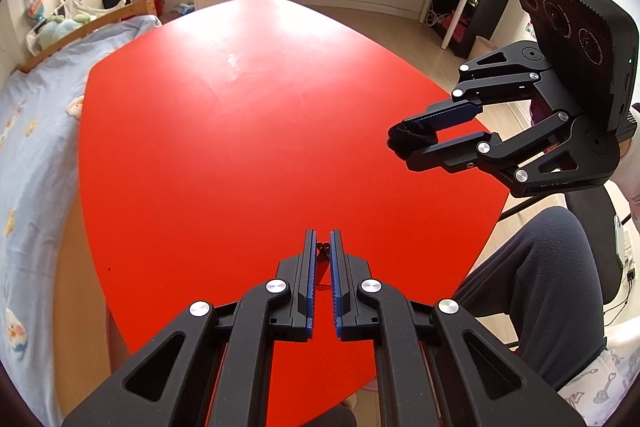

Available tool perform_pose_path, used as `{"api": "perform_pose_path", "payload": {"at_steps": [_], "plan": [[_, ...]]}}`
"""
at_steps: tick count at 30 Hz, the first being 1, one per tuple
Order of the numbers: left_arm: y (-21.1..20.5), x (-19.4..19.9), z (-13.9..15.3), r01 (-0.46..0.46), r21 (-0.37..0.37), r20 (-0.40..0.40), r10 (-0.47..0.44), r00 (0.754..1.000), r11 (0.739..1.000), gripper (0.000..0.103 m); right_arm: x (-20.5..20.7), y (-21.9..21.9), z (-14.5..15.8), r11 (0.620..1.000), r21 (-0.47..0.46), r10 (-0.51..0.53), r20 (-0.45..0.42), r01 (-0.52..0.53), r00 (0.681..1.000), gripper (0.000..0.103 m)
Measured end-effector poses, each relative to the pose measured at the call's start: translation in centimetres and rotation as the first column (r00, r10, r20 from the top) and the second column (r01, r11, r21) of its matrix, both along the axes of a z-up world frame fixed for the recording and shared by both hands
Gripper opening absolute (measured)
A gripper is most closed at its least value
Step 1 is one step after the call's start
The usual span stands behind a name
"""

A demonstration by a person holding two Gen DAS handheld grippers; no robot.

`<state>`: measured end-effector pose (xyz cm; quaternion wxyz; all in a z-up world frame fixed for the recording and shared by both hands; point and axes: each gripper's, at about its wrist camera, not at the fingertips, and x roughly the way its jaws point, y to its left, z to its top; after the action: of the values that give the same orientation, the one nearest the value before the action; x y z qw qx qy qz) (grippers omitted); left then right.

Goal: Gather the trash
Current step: 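Lift the black piece with the right gripper and carry it over the bin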

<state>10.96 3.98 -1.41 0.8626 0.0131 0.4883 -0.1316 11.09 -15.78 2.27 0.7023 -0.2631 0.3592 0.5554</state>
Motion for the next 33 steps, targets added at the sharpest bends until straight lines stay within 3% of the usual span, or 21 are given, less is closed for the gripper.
{"api": "perform_pose_path", "payload": {"at_steps": [20, 33], "plan": [[-3.3, -5.9, 3.0, -0.011, -0.020, 0.081, 0.012, 0.997, 1.000, 0.006, -7.6, -4.9, 3.7, 0.992, 0.082, -0.102, 0.014, 0.101, 0.995, 0.021], [-4.9, -9.6, 3.4, -0.011, -0.053, 0.112, 0.017, 0.994, 0.999, 0.006, -11.7, -7.1, 3.5, 0.982, 0.105, -0.152, -0.031, 0.154, 0.988, 0.021]]}}
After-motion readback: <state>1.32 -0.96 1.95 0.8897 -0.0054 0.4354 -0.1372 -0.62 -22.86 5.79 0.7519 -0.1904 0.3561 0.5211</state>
